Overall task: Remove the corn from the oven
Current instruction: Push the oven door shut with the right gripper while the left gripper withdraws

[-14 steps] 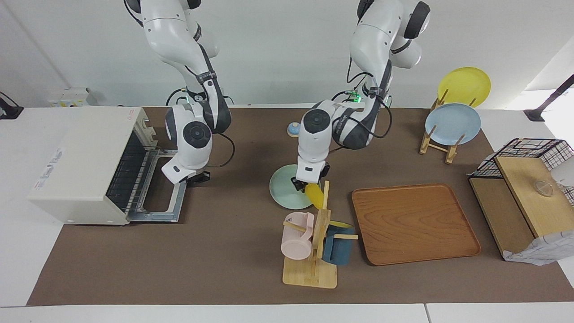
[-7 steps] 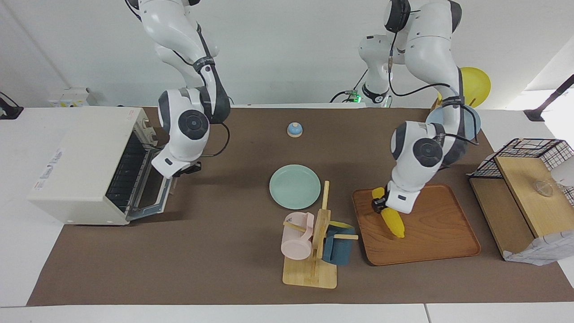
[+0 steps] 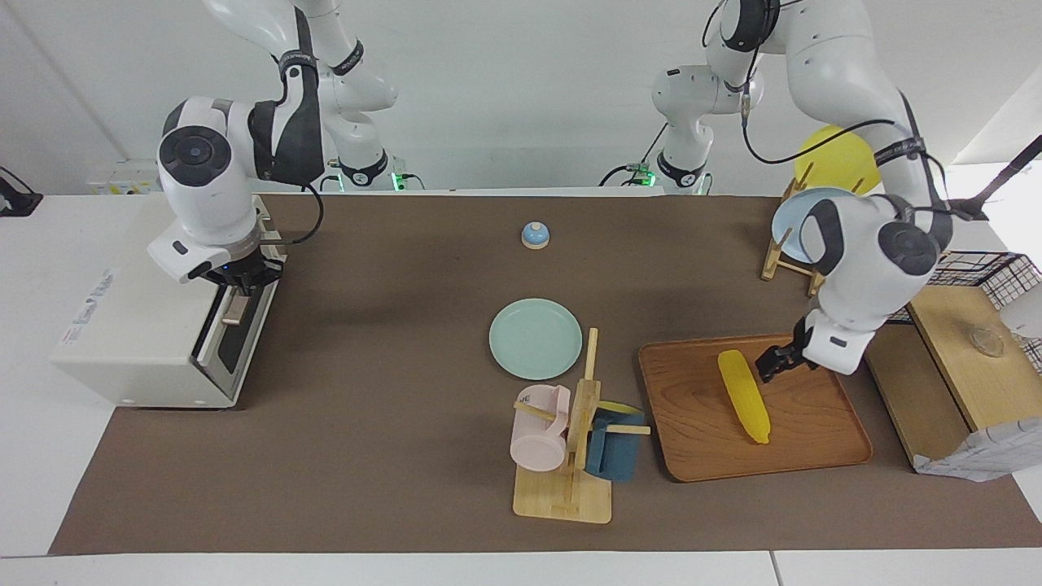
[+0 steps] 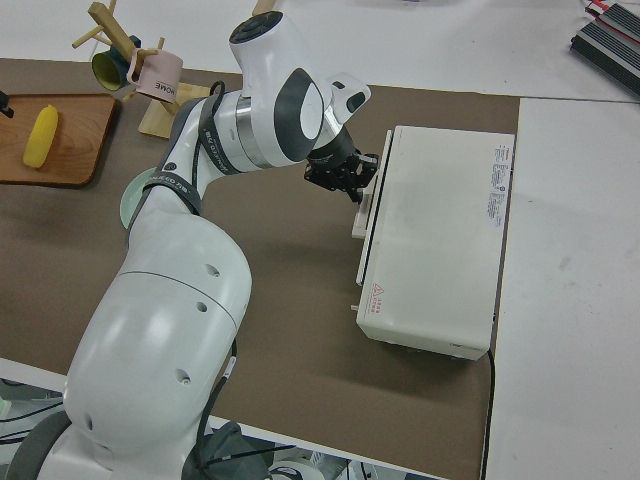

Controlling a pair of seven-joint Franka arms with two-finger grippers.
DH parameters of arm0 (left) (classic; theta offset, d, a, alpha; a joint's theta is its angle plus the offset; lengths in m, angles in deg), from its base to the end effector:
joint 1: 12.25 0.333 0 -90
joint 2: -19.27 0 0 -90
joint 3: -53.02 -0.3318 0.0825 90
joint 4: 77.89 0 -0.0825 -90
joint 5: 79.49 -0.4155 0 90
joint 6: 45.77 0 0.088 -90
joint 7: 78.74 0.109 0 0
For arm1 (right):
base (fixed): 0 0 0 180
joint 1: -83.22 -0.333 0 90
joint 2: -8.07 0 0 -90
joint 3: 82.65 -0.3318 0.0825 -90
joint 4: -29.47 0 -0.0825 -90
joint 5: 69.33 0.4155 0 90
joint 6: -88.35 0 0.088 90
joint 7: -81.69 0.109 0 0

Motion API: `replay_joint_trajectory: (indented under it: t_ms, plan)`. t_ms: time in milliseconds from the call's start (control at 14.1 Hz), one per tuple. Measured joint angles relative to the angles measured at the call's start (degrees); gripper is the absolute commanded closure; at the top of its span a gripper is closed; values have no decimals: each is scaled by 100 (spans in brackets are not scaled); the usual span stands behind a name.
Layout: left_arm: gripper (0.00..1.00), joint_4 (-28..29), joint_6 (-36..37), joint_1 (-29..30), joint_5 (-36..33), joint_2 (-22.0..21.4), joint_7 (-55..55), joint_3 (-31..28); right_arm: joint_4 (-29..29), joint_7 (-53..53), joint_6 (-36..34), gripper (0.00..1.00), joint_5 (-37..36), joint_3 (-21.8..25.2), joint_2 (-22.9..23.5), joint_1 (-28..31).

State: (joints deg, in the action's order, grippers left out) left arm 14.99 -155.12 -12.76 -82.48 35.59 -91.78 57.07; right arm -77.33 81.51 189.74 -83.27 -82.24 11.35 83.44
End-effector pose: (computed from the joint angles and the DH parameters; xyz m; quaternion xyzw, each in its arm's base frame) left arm 0.6787 -0.0458 0.4612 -0.9977 -0.0668 -0.0039 0.0143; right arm 0.5911 -0.0280 0.4758 0.9899 0.0290 -0.0760 0.1165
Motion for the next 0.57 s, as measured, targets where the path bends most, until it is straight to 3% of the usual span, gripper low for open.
replay_joint_trajectory:
  t_ms: [71,142,355,567]
  plan:
    - [0,-74,512,57,5,-325,89,-1,17,0,-56,8,144,-7,-91,0]
    - [0,-93,1009,79,10,-639,155,1,33,0,-113,0,304,-6,-217,2]
    - [0,-83,2046,80,15,-1322,528,19,76,0,-164,0,859,15,-618,46]
    - [0,-75,2343,129,175,-1562,662,9,206,3,-217,0,1035,30,-693,126]
